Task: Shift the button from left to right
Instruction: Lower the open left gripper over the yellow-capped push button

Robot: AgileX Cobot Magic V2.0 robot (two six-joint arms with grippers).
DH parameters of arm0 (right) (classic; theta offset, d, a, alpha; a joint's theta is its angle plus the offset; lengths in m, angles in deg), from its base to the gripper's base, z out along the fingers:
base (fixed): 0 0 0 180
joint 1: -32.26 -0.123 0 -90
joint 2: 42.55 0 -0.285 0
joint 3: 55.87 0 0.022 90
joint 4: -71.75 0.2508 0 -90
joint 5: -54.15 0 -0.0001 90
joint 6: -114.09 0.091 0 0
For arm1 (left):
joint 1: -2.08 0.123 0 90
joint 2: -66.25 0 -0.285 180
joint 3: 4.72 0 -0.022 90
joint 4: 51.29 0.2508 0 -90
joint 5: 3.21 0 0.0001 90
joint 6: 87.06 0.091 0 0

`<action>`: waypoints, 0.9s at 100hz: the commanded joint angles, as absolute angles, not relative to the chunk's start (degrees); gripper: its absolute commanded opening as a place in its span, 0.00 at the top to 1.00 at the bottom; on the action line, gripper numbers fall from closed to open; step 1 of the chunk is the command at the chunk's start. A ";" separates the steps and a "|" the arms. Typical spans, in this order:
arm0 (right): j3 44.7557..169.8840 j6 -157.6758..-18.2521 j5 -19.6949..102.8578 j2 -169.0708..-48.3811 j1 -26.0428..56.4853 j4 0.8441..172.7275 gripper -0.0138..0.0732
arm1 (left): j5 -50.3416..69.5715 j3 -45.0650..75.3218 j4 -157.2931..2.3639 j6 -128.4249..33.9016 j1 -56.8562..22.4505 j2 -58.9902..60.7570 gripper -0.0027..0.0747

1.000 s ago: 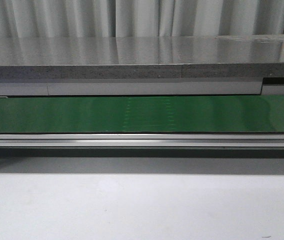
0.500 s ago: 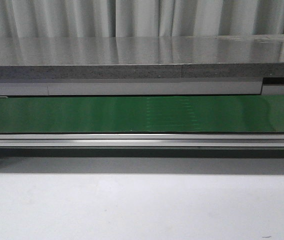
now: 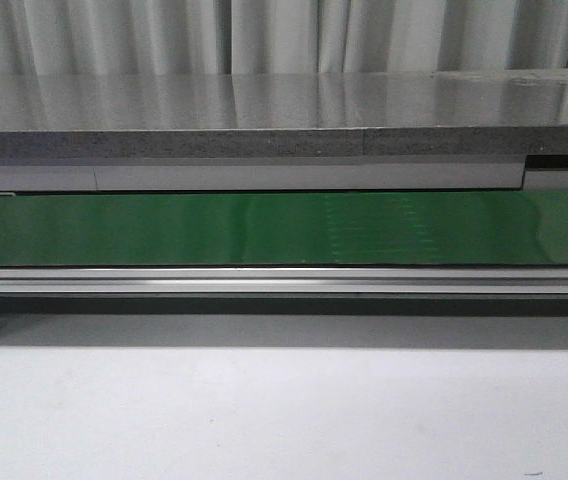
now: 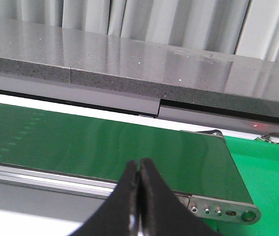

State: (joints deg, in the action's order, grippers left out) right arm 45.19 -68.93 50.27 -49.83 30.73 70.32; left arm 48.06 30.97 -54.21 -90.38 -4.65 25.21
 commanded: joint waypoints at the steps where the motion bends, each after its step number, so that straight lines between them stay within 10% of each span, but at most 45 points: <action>1: 45.24 -68.90 54.48 -48.95 30.65 69.89 0.92 | 45.17 29.07 -53.78 -91.03 -4.97 24.65 0.20; 90: 45.24 -68.90 54.48 -48.95 30.65 69.89 0.92 | 49.91 13.01 -40.75 -91.03 -1.95 5.06 0.11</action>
State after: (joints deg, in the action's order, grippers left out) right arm 45.19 -68.93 50.27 -49.83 30.73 70.32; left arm 52.57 16.89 -42.46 -90.38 -3.82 8.75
